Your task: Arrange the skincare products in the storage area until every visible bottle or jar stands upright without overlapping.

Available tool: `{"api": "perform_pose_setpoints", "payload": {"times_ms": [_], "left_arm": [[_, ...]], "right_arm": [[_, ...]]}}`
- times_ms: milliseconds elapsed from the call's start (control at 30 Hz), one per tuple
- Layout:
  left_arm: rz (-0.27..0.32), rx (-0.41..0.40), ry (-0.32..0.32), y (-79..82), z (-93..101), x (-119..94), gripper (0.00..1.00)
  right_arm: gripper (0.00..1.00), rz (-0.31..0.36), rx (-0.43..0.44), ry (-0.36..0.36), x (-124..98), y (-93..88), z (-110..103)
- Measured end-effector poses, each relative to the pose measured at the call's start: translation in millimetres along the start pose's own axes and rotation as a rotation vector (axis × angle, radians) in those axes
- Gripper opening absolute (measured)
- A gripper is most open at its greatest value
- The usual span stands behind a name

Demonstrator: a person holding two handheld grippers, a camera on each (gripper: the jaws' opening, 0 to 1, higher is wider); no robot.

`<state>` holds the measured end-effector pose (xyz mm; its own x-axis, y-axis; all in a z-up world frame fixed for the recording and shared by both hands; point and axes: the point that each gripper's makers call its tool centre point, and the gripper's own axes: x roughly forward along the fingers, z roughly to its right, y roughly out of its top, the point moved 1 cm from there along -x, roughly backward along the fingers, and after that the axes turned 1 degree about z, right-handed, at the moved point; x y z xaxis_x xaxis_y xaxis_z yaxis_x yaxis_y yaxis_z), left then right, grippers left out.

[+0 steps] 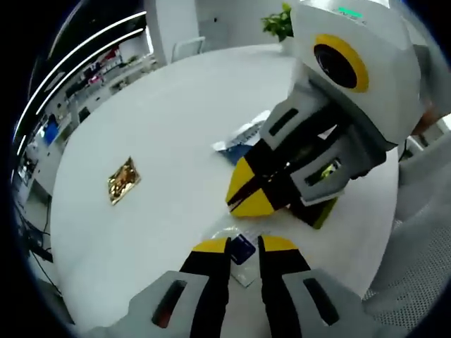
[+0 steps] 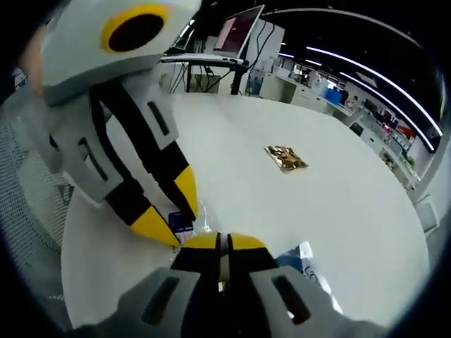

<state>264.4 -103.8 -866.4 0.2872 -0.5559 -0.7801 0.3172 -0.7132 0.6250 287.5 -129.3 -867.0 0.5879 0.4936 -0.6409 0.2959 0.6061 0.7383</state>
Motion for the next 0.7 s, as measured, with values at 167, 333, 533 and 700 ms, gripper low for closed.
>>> {"api": "perform_pose_setpoints", "payload": {"times_ms": [167, 333, 533, 700], "left_arm": [[0.003, -0.034, 0.009, 0.4, -0.1, 1, 0.12], [0.002, -0.039, 0.011, 1.0, -0.1, 1, 0.12], [-0.003, -0.043, 0.01, 2.3, 0.5, 0, 0.13], [0.03, -0.038, 0.016, 11.5, 1.8, -6, 0.19]], "right_arm": [[0.04, -0.007, 0.003, -0.019, -4, -0.5, 2], [0.12, -0.01, 0.025, -0.03, -12, -3.1, 3], [0.16, -0.006, 0.041, -0.045, -25, -3.6, 5], [0.22, -0.003, 0.06, -0.051, -35, -4.7, 4]]}}
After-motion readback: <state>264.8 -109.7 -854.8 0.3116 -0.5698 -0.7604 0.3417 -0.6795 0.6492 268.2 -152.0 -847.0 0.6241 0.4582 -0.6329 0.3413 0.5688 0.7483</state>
